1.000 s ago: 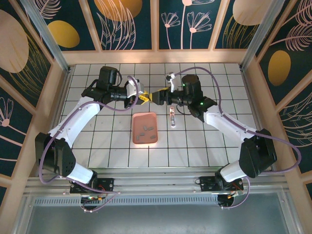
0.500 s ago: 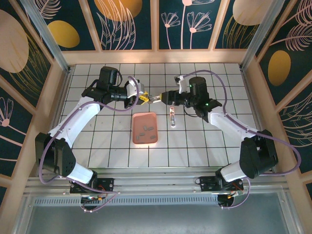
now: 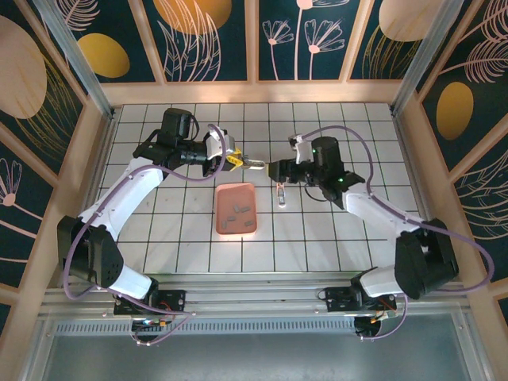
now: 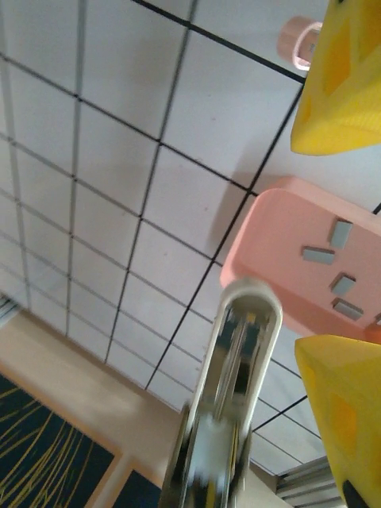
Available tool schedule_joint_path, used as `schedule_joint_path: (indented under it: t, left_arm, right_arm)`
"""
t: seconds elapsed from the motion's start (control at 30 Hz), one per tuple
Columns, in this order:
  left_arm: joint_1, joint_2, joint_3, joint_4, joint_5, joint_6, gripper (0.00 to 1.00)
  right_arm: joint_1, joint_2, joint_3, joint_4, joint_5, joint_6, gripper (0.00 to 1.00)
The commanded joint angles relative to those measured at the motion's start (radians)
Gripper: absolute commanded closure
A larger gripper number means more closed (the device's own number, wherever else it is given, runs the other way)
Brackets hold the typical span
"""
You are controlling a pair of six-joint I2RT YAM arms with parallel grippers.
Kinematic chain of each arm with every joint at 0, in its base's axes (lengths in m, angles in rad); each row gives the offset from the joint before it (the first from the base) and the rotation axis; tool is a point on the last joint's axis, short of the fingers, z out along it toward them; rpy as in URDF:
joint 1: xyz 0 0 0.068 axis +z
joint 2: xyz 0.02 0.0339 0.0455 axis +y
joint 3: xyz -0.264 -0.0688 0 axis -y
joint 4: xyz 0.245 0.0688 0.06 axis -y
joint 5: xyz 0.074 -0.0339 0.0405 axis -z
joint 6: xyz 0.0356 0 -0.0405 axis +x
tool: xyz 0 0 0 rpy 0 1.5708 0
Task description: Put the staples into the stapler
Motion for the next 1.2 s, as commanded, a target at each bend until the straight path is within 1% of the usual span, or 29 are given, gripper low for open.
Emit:
schedule_joint_path:
  t: [0.0,0.07,0.13,0.2,0.27,0.37,0.43,0.47,0.53,0.6,0.77,0.87,1.0,1.17]
  left_arm:
    - [-0.001,-0.01,0.006,0.098,0.039,-0.068,1.0]
    - [0.0,-0.031,-0.041,0.224,0.041,-0.154,1.0]
    - [-0.001,-0.067,-0.129,0.433,0.038,-0.275,1.0]
    - [0.0,-0.091,-0.204,0.644,0.004,-0.422,1.0]
    - [-0.001,-0.103,-0.25,0.775,-0.031,-0.524,1.0]
    - [-0.002,-0.127,-0.33,0.983,-0.087,-0.639,1.0]
    - [-0.002,-0.139,-0.386,1.132,-0.125,-0.718,1.0]
    - [-0.002,-0.143,-0.396,1.169,-0.134,-0.743,1.0]
    - [-0.004,-0.142,-0.404,1.203,-0.14,-0.76,1.0]
    - [-0.003,-0.145,-0.408,1.219,-0.146,-0.762,1.0]
    - [-0.003,-0.142,-0.411,1.235,-0.142,-0.776,1.0]
    - [-0.005,-0.139,-0.412,1.265,-0.136,-0.807,1.0]
    - [-0.008,-0.131,-0.412,1.274,-0.14,-0.809,1.0]
    - [-0.012,-0.131,-0.416,1.27,-0.138,-0.814,1.0]
  right_arm:
    - [-0.024,-0.092,-0.001,0.071,0.02,0.007,0.38]
    - [-0.042,-0.095,0.01,0.074,0.022,0.145,0.39]
    - [-0.051,-0.084,0.029,0.063,0.041,0.316,0.42]
    - [-0.051,-0.065,0.057,0.06,0.042,0.455,0.44]
    - [-0.045,-0.051,0.085,0.067,0.052,0.55,0.44]
    - [-0.033,-0.054,0.108,0.081,0.111,0.665,0.4]
    - [-0.03,-0.058,0.09,0.126,0.143,0.795,0.4]
    - [-0.031,-0.056,0.078,0.163,0.144,0.842,0.39]
    - [-0.021,-0.047,0.058,0.268,0.127,0.888,0.38]
    - [0.006,-0.036,0.066,0.3,0.163,0.905,0.36]
    - [0.049,0.005,0.075,0.419,0.199,0.929,0.35]
    - [0.056,0.036,0.097,0.433,0.214,0.946,0.35]
    - [0.072,0.069,0.12,0.501,0.205,0.939,0.35]
    - [0.076,0.087,0.113,0.58,0.208,0.955,0.38]
